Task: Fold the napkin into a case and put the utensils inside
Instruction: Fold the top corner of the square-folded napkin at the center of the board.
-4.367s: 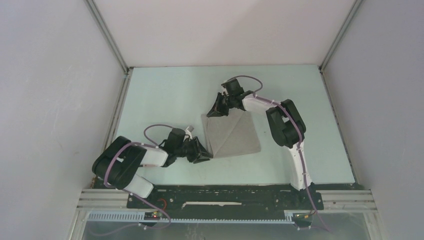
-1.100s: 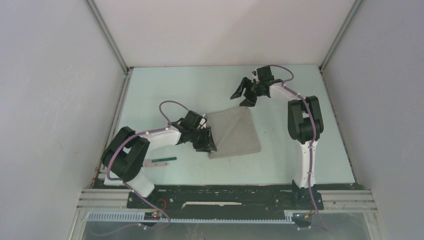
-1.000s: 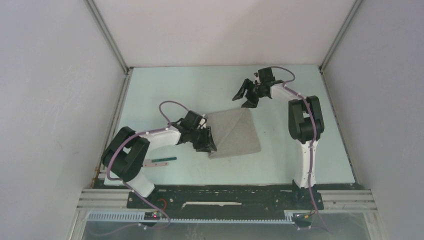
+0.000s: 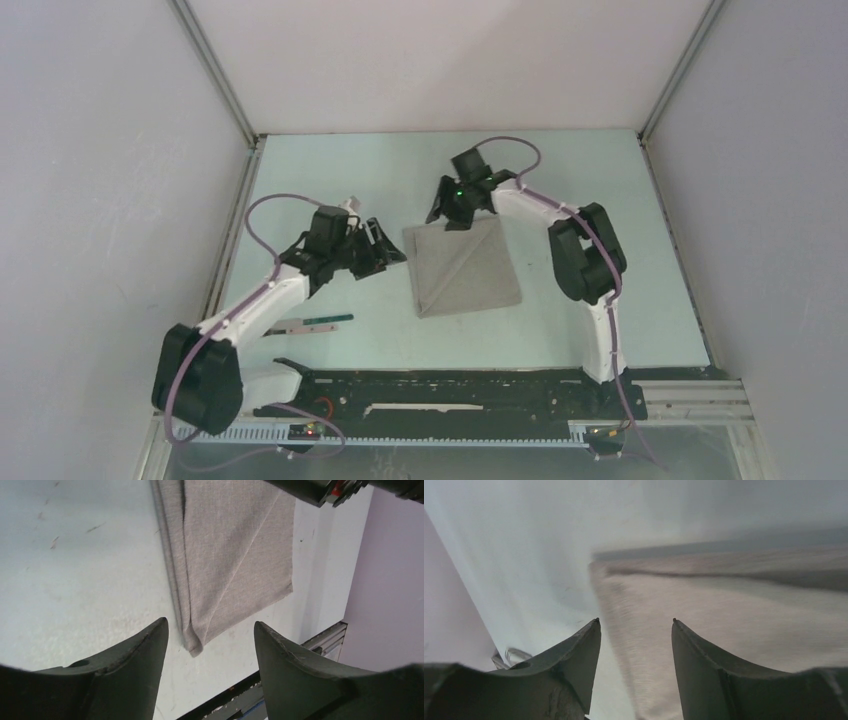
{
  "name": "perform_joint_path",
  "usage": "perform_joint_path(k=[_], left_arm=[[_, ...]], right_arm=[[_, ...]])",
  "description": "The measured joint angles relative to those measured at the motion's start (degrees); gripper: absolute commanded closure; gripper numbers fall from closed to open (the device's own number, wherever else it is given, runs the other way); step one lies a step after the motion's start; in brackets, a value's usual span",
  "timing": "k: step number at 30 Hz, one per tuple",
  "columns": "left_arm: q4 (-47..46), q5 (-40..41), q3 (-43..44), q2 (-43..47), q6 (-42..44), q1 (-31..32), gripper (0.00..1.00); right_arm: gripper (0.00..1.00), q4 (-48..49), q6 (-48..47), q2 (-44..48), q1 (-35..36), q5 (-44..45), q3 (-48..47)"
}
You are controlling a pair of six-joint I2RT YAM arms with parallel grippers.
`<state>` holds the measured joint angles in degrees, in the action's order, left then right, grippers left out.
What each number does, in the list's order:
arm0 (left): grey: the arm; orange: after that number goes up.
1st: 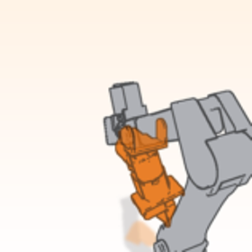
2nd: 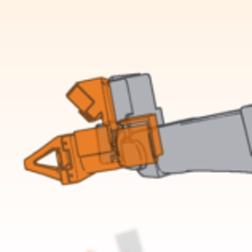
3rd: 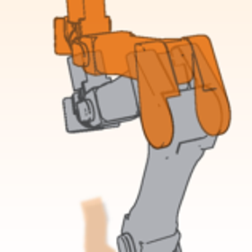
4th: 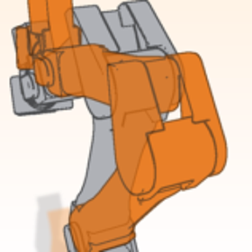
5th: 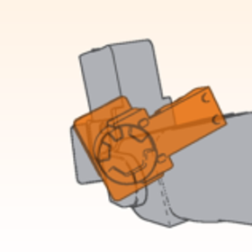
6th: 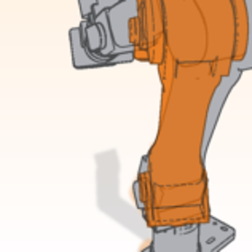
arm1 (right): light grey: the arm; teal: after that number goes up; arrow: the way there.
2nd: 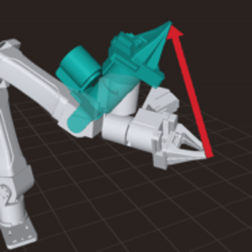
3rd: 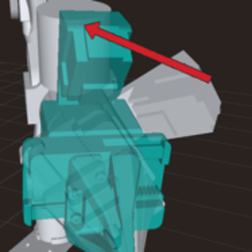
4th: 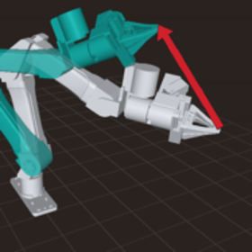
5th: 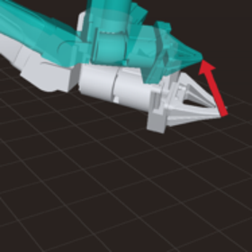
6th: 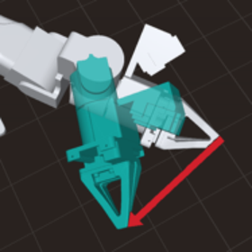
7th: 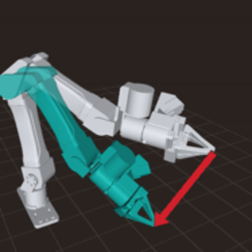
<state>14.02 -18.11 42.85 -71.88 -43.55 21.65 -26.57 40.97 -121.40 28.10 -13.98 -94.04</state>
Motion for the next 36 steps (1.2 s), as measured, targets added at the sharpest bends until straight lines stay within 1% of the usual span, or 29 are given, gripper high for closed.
perform_joint_path(k=[3, 6, 8, 10, 12, 17, 19, 22, 24, 27, 29, 32, 36], left_arm=[[2.34, 0.66, -2.4, 5.55, 0.17, -1.25, 0.29], [4.35, 1.07, -4.28, 9.75, 0.59, -2.05, 0.28], [5.07, 0.98, -5.31, 11.5, 0.63, -2.19, 0.28], [5.66, 0.92, -6.32, 12.76, 0.63, -2.19, 0.26], [6.12, 0.83, -7.04, 13.33, 0.63, -2.19, 0.23], [6.45, 0.31, -8.17, 13.57, 0.72, -2.19, 0.2], [6.56, 0.02, -8.26, 13.64, 0.79, -2.19, 0.19], [6.56, -0.15, -8.26, 13.77, 1.11, -2.19, 0.19], [6.56, -0.26, -8.26, 13.84, 1.14, -2.19, 0.19], [6.58, -0.26, -8.26, 13.84, 1.16, -2.19, 0.19], [6.56, -0.28, -8.26, 13.84, 1.14, -2.19, 0.18], [6.56, -0.28, -8.26, 13.84, 1.16, -2.21, 0.18], [6.56, -0.31, -8.35, 14.12, 1.14, -2.21, 0.18]], right_arm=[[0.43, -0.92, 1.14, -0.87, 5.57, 2.49, -3.15], [0.43, -1.97, 0.66, -3.41, 9.4, 6.08, -9.94], [0.44, -2.27, -0.42, -4.72, 10.49, 8.48, -12.96], [0.5, -3.52, -1.62, -6.05, 10.95, 11.43, -15.32], [0.52, -5.25, -2.95, -7.48, 11.41, 14.56, -17.38], [0.5, -9.16, -5.79, -10.21, 11.8, 19.85, -20.09], [0.47, -10.21, -6.43, -10.93, 11.93, 20.7, -20.41], [0.46, -11.87, -7.17, -12.33, 12.15, 21.22, -21.57], [0.48, -12.55, -7.48, -13.25, 12.37, 21.42, -22.53], [0.56, -13.09, -7.87, -14.12, 12.76, 21.66, -23.61], [0.58, -13.2, -8.13, -14.32, 13.14, 21.92, -23.8], [0.59, -13.51, -8.22, -14.36, 13.7, 22.27, -23.82], [0.56, -13.57, -8.31, -14.6, 14.32, 22.58, -23.91]])
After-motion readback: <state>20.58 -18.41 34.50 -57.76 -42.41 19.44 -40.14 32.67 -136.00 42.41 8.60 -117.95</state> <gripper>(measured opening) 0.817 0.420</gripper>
